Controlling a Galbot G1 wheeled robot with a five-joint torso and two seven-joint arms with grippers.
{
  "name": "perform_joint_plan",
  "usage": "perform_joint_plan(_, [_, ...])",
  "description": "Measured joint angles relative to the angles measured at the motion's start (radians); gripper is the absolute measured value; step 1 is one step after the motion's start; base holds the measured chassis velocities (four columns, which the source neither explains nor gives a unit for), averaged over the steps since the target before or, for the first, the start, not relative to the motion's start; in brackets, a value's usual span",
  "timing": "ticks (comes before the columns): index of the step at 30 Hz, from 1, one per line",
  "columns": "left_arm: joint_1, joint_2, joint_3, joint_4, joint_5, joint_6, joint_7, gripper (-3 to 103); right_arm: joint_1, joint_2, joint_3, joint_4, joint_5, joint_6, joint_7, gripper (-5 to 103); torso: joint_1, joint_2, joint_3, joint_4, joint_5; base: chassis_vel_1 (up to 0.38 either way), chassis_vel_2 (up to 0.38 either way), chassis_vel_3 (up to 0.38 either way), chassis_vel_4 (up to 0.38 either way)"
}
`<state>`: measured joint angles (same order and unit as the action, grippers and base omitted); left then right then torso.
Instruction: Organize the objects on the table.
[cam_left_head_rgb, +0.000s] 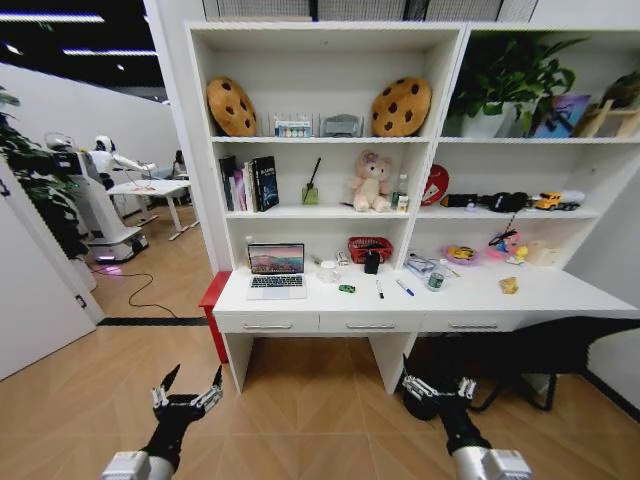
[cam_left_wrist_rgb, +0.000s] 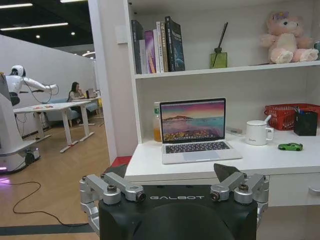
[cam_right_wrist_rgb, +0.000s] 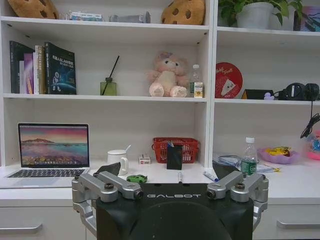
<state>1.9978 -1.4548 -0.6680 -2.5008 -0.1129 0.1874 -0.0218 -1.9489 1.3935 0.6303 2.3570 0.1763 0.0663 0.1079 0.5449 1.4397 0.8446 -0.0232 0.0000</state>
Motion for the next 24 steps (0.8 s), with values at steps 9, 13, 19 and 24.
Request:
perform_joint_plan(9, [-0.005,-0.002,-0.054,0.000,-0.043,0.002,0.004,94,-0.004,-0.006,-0.008,-0.001,-0.006,-0.019,0.009,100,0.000,0.000,0.000,0.0000,0.0000,0.000,0.000,0.000,0.000])
perform_joint_plan(13, [-0.012,0.000,-0.084,0.001,-0.073,0.010,0.001,85,-0.010,0.003,-0.028,-0.001,-0.010,-0.022,0.011,100,0.000,0.000,0.000,0.0000,0.0000,0.000,0.000,0.000,0.000])
perform_joint_plan(19, [-0.012,0.002,-0.092,0.001,-0.080,0.016,-0.014,94,-0.011,0.003,-0.040,0.002,-0.014,-0.027,0.014,100,0.000,0.000,0.000,0.0000,0.0000,0.000,0.000,0.000,0.000])
perform_joint_plan(24, [-0.009,-0.002,-0.092,0.001,-0.080,0.023,-0.019,100,-0.017,0.000,-0.040,0.009,-0.012,-0.037,0.015,100,0.000,0.000,0.000,0.0000,0.0000,0.000,0.000,0.000,0.000])
